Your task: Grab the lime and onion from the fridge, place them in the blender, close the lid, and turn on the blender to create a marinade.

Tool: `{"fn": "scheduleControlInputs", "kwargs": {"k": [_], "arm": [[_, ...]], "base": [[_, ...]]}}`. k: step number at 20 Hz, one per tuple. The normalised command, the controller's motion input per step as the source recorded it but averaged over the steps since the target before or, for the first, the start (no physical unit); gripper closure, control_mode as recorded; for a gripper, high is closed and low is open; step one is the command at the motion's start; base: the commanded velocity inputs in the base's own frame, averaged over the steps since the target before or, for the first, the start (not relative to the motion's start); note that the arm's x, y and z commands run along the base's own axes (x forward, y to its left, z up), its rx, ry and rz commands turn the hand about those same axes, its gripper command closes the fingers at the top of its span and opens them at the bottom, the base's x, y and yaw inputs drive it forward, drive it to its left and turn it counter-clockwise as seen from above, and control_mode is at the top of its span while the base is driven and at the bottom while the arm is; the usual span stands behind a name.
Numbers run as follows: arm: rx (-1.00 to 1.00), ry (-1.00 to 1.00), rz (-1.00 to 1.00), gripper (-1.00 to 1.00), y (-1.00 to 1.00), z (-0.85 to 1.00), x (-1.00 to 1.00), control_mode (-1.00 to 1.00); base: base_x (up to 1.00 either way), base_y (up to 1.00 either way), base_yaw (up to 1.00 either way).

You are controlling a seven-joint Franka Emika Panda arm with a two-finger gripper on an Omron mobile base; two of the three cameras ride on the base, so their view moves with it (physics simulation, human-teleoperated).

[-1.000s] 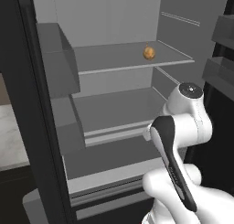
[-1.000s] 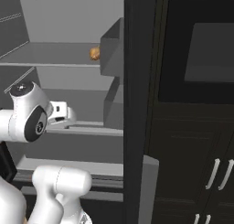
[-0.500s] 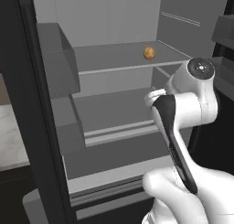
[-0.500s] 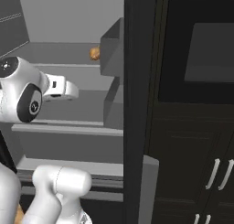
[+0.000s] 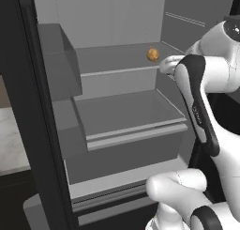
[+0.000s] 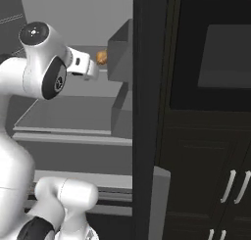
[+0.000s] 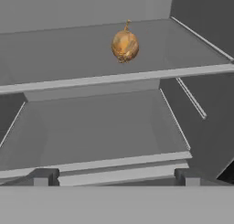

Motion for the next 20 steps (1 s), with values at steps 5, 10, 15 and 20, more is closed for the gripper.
{"fn": "scheduleControlInputs", "kwargs": {"k": [5, 10, 15, 20], "arm": [[0.0, 0.04, 0.0, -1.0, 0.03, -0.02, 0.85, -1.0], [0.0, 0.06, 0.0, -1.0, 0.0, -0.11, 0.88, -1.0], [-0.02, 0.07, 0.0, -1.0, 0.0, -0.21, 0.8, -1.0], [-0.02, 0.06, 0.0, -1.0, 0.0, -0.06, 0.76, -1.0]], "base": [[0.0, 0.0, 0.0], [0.0, 0.0, 0.0], [0.0, 0.0, 0.0], [0.0, 0.0, 0.0]]}}
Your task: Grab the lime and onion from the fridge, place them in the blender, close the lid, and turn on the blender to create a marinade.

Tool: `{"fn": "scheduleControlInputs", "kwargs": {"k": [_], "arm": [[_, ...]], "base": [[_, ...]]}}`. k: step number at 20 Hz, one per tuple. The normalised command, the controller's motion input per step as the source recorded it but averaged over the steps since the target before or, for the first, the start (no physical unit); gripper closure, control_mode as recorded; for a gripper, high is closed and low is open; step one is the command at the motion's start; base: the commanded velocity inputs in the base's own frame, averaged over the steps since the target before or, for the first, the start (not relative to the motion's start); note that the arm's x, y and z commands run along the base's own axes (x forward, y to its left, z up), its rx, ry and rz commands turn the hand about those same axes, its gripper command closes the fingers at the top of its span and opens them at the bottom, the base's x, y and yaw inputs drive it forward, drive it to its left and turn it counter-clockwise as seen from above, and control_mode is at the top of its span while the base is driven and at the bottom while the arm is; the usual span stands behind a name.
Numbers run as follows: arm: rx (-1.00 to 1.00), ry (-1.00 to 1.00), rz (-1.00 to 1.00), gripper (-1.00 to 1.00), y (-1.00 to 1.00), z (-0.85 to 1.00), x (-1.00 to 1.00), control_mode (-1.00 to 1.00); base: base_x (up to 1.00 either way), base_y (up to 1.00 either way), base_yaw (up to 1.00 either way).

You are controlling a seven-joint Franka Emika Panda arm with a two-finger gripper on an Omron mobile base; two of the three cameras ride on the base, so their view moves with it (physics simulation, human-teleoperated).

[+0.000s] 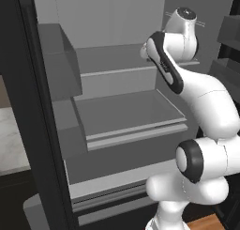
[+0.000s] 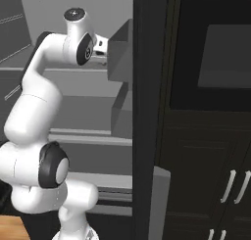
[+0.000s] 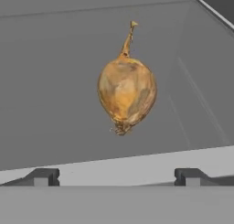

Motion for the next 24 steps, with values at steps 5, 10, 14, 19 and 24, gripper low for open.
{"fn": "scheduleControlInputs", "kwargs": {"k": [5, 10, 14, 19, 24], "arm": [[-0.03, 0.03, 0.0, -1.0, -0.03, -0.11, 0.69, -1.0], [-0.03, 0.01, 0.0, -1.0, -0.05, -0.18, 0.6, -1.0], [-0.03, 0.02, 0.0, -1.0, -0.06, -0.21, 0.41, -1.0], [-0.05, 0.01, 0.0, 1.0, 0.0, -0.44, 0.01, -1.0], [-0.02, 0.0, 0.0, 1.0, 0.0, -0.49, -0.06, -1.0]], "base": [[0.0, 0.0, 0.0], [0.0, 0.0, 0.0], [0.0, 0.0, 0.0], [0.0, 0.0, 0.0], [0.0, 0.0, 0.0]]}}
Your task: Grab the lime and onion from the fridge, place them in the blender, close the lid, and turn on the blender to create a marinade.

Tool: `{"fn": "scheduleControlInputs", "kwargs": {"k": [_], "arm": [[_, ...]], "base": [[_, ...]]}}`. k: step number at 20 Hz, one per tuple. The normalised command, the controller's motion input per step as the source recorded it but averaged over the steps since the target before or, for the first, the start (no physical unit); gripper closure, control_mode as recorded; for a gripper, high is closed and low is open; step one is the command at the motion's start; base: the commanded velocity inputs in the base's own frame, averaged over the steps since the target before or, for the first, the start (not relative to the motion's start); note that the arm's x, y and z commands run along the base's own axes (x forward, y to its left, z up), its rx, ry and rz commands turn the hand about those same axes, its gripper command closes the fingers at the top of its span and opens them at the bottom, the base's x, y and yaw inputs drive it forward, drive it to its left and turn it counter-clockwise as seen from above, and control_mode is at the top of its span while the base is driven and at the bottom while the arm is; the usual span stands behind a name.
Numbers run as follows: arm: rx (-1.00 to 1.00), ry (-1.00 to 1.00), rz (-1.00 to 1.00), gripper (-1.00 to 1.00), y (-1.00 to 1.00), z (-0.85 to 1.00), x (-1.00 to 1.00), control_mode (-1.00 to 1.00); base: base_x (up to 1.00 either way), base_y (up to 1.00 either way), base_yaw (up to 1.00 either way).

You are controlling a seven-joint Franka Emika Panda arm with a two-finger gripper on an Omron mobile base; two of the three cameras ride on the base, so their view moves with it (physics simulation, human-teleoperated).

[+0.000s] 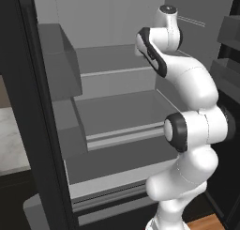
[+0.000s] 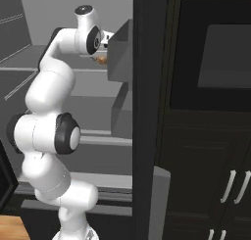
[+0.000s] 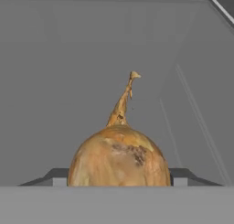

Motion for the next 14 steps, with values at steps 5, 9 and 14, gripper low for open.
{"fn": "scheduleControlInputs", "kwargs": {"k": [5, 9, 14], "arm": [[0.0, -0.23, 0.0, 1.0, 0.02, -0.02, -0.6, -1.0], [0.0, -0.24, 0.0, 1.0, 0.03, -0.08, -0.99, -1.0], [0.0, -0.15, 0.0, 1.0, 0.04, -0.02, -1.0, -1.0]], "base": [[0.0, 0.0, 0.0], [0.0, 0.0, 0.0], [0.0, 0.0, 0.0]]}}
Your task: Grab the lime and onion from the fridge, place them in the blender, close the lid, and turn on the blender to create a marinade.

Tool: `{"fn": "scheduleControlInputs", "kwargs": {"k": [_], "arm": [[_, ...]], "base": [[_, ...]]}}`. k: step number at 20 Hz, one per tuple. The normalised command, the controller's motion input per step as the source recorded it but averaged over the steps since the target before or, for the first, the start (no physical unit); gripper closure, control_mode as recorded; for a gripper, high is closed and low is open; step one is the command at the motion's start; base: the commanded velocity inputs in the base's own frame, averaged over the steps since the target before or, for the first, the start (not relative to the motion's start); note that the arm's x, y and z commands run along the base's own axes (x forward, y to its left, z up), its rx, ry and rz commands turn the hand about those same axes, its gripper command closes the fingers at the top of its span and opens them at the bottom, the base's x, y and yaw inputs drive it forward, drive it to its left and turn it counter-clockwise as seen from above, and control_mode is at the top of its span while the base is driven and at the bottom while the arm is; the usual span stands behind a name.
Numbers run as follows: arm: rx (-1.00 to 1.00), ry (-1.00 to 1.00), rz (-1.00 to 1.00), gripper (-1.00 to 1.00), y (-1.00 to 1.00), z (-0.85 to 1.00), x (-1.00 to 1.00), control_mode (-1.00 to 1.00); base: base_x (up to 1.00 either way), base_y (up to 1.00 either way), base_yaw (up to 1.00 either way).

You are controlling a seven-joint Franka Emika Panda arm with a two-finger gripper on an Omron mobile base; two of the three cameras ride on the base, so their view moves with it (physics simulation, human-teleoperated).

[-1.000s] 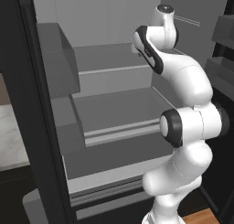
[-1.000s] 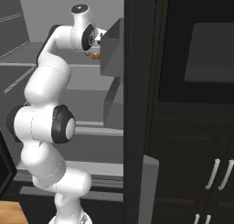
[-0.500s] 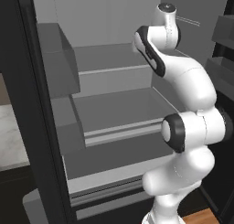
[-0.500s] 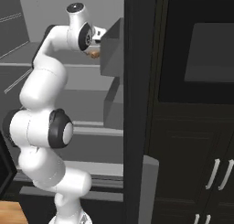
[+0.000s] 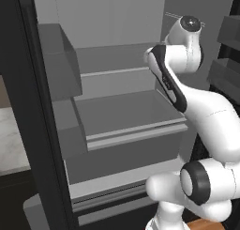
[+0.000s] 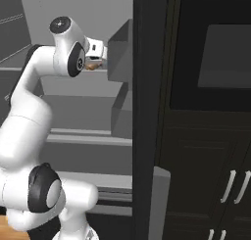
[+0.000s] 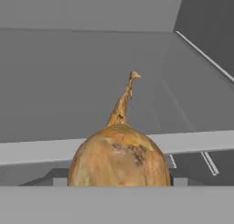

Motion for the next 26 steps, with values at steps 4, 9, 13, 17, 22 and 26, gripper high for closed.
{"fn": "scheduleControlInputs", "kwargs": {"k": [4, 9, 13, 17, 22, 26], "arm": [[0.02, -0.01, 0.0, 1.0, 0.15, 0.0, -1.0, -1.0], [0.03, 0.0, 0.0, 1.0, 0.16, -0.06, -1.0, -1.0], [0.05, 0.0, 0.0, 1.0, 0.17, -0.19, -1.0, -1.0], [0.03, 0.02, -0.01, 1.0, 0.07, -0.37, -1.0, -1.0], [0.0, 0.16, 0.0, 1.0, 0.09, -0.57, -0.66, -1.0], [0.04, 0.08, 0.0, 1.0, 0.0, -0.45, -0.8, -1.0]], "base": [[0.0, 0.0, 0.0], [0.0, 0.0, 0.0], [0.0, 0.0, 0.0], [0.0, 0.0, 0.0], [0.0, 0.0, 0.0], [0.0, 0.0, 0.0]]}}
